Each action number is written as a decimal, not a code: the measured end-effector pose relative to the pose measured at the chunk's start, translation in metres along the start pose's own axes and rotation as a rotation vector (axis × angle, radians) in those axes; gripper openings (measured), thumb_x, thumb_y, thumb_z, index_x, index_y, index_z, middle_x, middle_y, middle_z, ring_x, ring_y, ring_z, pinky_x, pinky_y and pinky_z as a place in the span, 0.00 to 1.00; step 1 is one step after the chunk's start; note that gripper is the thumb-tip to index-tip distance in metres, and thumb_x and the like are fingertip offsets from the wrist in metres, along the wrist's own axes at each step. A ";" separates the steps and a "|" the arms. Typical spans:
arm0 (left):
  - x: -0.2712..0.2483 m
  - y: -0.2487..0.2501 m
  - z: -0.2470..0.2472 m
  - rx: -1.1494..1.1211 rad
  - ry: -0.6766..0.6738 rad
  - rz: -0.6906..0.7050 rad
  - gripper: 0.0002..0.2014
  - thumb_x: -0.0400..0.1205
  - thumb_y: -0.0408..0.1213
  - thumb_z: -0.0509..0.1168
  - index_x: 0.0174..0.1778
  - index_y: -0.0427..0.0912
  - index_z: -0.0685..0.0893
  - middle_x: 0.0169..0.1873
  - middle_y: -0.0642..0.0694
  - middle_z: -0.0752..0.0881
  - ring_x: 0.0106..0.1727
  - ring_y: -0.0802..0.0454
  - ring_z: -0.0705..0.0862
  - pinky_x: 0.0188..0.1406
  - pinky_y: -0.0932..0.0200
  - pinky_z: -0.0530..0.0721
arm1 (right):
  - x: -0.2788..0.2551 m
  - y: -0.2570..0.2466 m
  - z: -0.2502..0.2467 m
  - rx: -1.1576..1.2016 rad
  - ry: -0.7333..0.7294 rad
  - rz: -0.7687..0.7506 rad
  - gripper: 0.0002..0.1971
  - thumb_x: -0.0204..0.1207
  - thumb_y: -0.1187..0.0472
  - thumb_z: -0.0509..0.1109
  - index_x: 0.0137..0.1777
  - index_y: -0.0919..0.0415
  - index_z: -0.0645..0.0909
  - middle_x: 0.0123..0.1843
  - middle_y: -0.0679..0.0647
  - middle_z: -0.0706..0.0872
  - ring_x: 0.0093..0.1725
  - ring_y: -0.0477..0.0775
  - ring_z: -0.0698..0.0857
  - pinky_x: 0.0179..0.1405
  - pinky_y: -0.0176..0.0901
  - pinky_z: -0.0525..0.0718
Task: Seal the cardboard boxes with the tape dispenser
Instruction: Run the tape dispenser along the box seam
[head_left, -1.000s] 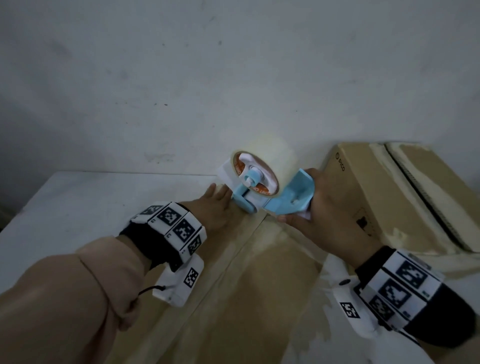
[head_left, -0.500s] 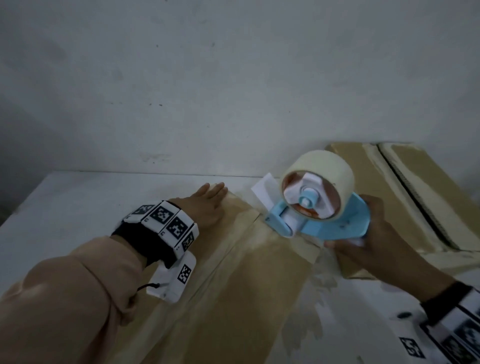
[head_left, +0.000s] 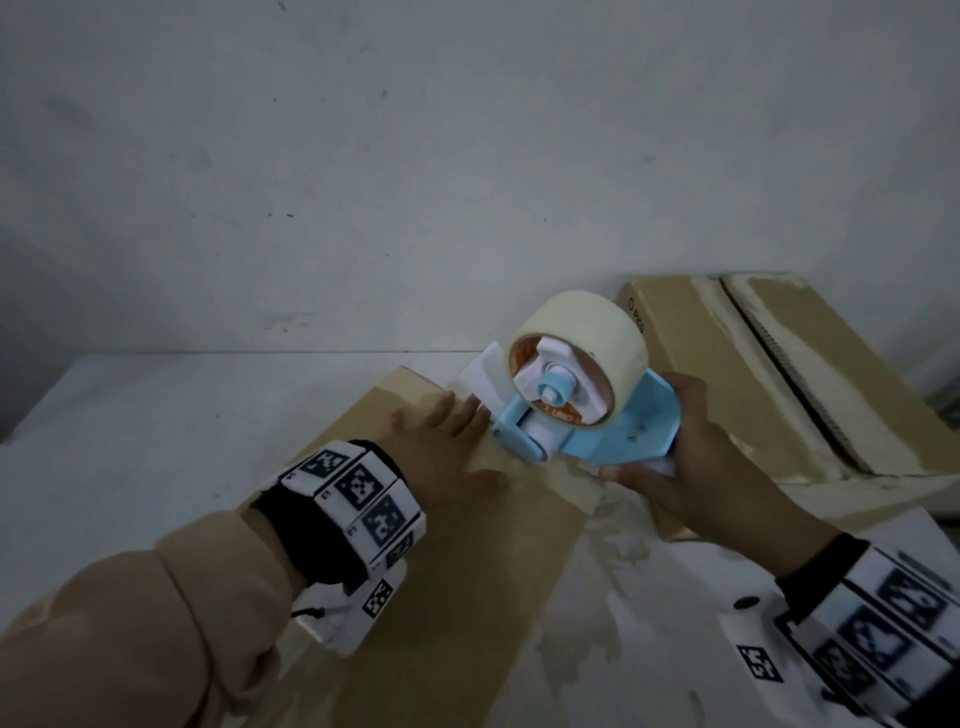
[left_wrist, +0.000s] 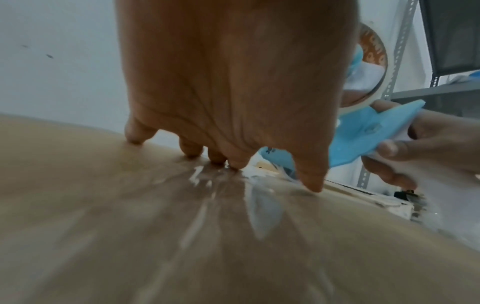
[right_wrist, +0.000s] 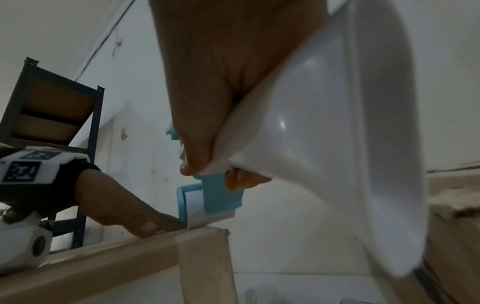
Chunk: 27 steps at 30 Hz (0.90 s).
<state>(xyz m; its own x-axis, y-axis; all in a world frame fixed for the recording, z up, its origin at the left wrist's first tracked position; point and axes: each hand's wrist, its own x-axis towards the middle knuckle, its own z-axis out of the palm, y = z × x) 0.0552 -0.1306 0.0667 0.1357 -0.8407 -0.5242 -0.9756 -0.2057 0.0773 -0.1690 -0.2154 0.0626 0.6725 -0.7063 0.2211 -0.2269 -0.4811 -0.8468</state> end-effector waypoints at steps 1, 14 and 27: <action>0.000 -0.001 0.000 0.000 -0.014 -0.003 0.45 0.76 0.69 0.49 0.81 0.49 0.35 0.82 0.52 0.36 0.82 0.51 0.34 0.78 0.33 0.42 | 0.000 0.001 -0.001 -0.014 -0.006 0.003 0.32 0.64 0.67 0.79 0.54 0.43 0.62 0.61 0.61 0.73 0.54 0.39 0.79 0.39 0.20 0.78; 0.005 0.001 0.002 0.049 -0.063 -0.039 0.58 0.65 0.76 0.57 0.79 0.52 0.30 0.80 0.56 0.30 0.81 0.54 0.32 0.77 0.33 0.40 | -0.040 -0.001 -0.037 -0.133 -0.040 0.036 0.31 0.60 0.50 0.75 0.56 0.37 0.58 0.46 0.39 0.77 0.46 0.28 0.81 0.37 0.29 0.81; 0.006 0.006 -0.003 0.038 -0.092 -0.024 0.57 0.67 0.74 0.58 0.79 0.51 0.31 0.79 0.59 0.30 0.81 0.56 0.31 0.78 0.33 0.40 | -0.073 0.018 -0.061 -0.119 -0.023 0.007 0.34 0.52 0.29 0.74 0.53 0.20 0.56 0.51 0.33 0.79 0.48 0.25 0.81 0.38 0.21 0.79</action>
<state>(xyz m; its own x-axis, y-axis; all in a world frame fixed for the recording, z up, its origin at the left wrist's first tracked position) 0.0506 -0.1383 0.0670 0.1447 -0.7857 -0.6014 -0.9783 -0.2046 0.0320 -0.2652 -0.2046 0.0609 0.6865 -0.6981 0.2032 -0.3127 -0.5358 -0.7843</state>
